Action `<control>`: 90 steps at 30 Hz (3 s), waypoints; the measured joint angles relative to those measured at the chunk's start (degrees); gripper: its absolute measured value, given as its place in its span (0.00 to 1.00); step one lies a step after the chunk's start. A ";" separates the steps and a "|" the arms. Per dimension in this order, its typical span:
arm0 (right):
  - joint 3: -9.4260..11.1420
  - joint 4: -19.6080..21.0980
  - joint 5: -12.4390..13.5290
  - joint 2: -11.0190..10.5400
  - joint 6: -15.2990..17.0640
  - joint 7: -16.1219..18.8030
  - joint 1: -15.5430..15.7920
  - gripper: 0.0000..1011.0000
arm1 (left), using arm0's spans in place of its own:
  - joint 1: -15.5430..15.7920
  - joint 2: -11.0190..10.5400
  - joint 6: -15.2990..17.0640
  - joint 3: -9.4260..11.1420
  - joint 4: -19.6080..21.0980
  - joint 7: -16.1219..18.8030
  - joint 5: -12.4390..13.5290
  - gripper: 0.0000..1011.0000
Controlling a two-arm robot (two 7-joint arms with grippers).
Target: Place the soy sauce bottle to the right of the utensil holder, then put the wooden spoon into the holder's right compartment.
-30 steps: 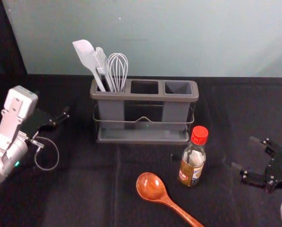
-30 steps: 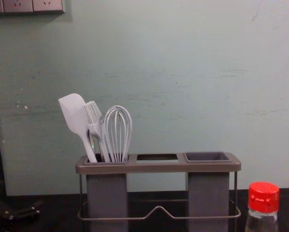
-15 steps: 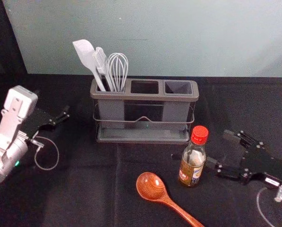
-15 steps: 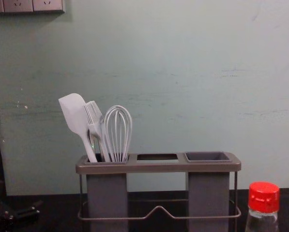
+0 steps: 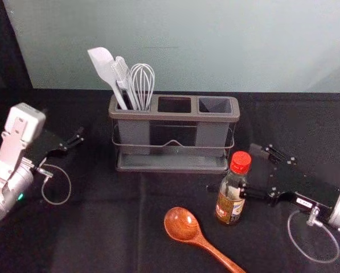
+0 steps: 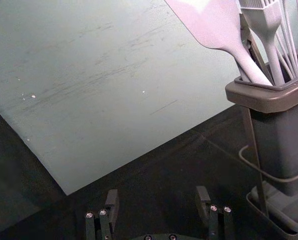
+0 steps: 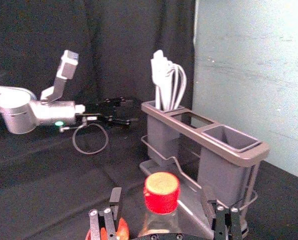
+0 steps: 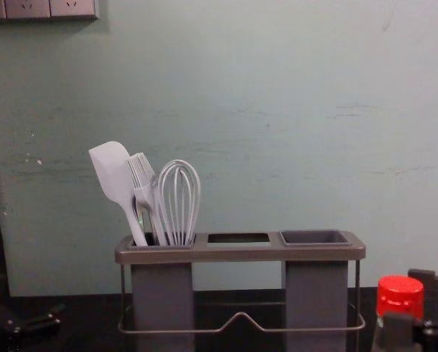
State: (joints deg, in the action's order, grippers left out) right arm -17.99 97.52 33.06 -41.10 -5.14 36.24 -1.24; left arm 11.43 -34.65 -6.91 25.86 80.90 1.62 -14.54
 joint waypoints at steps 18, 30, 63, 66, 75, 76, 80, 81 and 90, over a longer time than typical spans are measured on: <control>-2.36 -4.36 -0.15 3.01 1.08 0.34 -4.12 0.99 | 0.00 0.00 0.00 0.00 0.00 0.00 0.00 0.99; -3.27 -4.50 -0.76 3.43 0.48 0.64 -5.24 0.99 | 0.00 0.00 0.00 0.00 0.00 0.00 0.00 0.99; -3.42 -4.74 -0.79 3.72 0.13 0.67 -5.37 0.57 | 0.00 0.00 0.00 0.00 0.00 0.00 0.00 0.99; -3.42 -4.74 -0.80 3.71 0.13 0.67 -5.37 0.47 | 0.00 0.00 0.00 0.00 0.00 0.00 0.00 0.99; -3.42 -4.74 -0.80 3.70 0.13 0.67 -5.37 0.37 | 0.00 0.00 0.00 0.00 0.00 0.00 0.00 0.99; -3.41 -4.65 -0.90 3.65 0.10 0.64 -5.32 0.37 | 0.00 0.00 0.00 0.00 0.00 0.00 0.00 0.99; -3.22 -3.74 -1.73 3.19 -0.14 0.07 -4.81 0.37 | 0.00 0.00 0.00 0.00 0.00 0.00 0.00 0.99; -2.98 -3.04 -2.15 2.85 -0.17 -0.38 -4.47 0.38 | 0.00 0.00 0.00 0.00 0.00 0.00 0.00 0.99; 0.34 1.83 -3.82 -0.01 0.96 -3.71 -1.66 0.38 | 0.00 0.00 0.00 0.00 0.00 0.00 0.00 0.99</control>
State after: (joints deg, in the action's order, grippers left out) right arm -17.65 99.35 29.24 -41.11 -4.18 32.53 -2.90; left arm 11.43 -34.65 -6.91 25.86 80.90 1.62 -14.55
